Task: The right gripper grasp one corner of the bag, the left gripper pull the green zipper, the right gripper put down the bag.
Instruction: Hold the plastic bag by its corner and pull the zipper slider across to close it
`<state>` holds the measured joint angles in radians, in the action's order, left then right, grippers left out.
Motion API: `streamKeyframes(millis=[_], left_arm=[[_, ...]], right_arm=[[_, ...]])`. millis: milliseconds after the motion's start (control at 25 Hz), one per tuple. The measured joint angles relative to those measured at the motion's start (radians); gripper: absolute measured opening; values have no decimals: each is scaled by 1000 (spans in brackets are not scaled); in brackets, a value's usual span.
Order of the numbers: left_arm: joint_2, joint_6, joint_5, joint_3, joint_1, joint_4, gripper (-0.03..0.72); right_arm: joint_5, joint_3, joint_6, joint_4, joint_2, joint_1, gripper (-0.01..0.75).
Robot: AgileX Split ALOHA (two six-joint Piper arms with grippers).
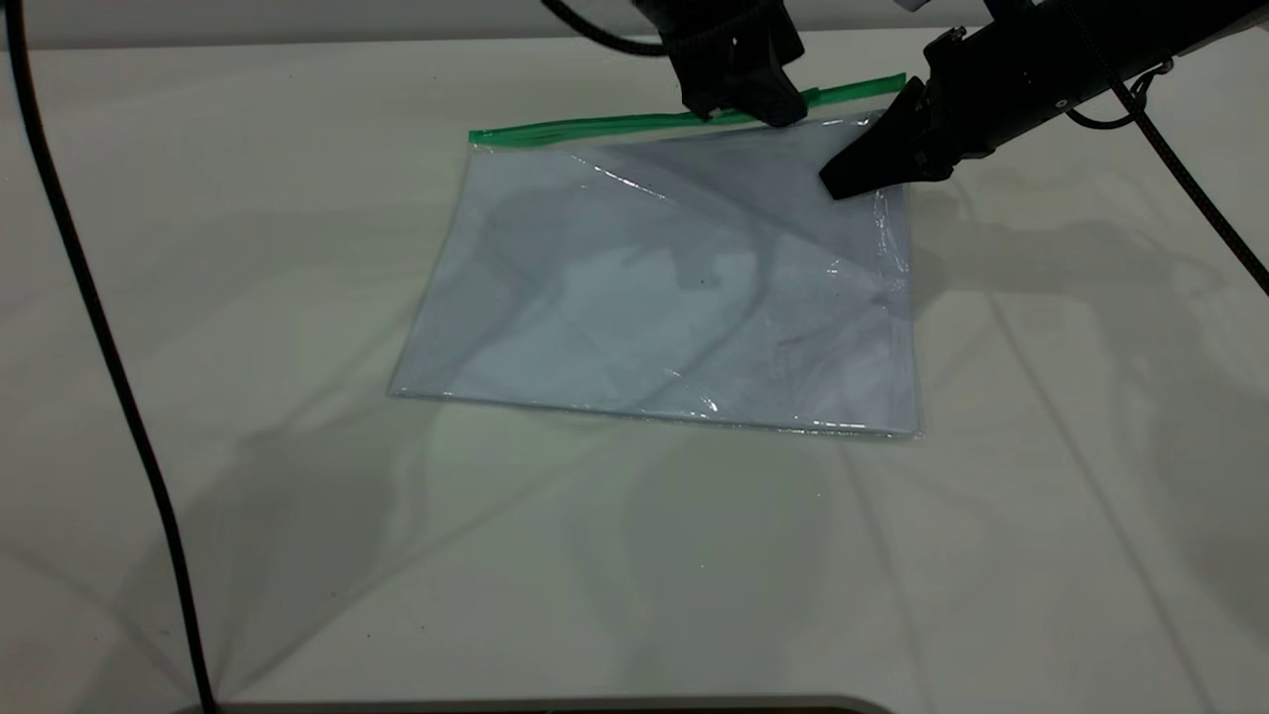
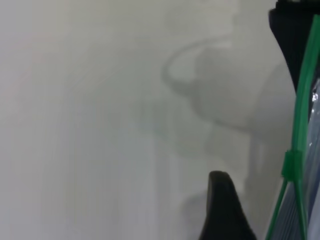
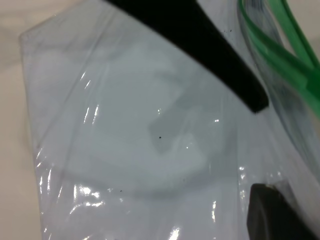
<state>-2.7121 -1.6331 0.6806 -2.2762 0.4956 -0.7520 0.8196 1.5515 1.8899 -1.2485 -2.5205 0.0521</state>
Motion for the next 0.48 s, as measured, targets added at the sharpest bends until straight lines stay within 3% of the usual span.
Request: streamKeyframes(millis=[480], left_arm=[[-15, -75, -8, 0, 1, -100, 542]], right_arm=[[3, 0, 6, 0, 0, 1, 36]])
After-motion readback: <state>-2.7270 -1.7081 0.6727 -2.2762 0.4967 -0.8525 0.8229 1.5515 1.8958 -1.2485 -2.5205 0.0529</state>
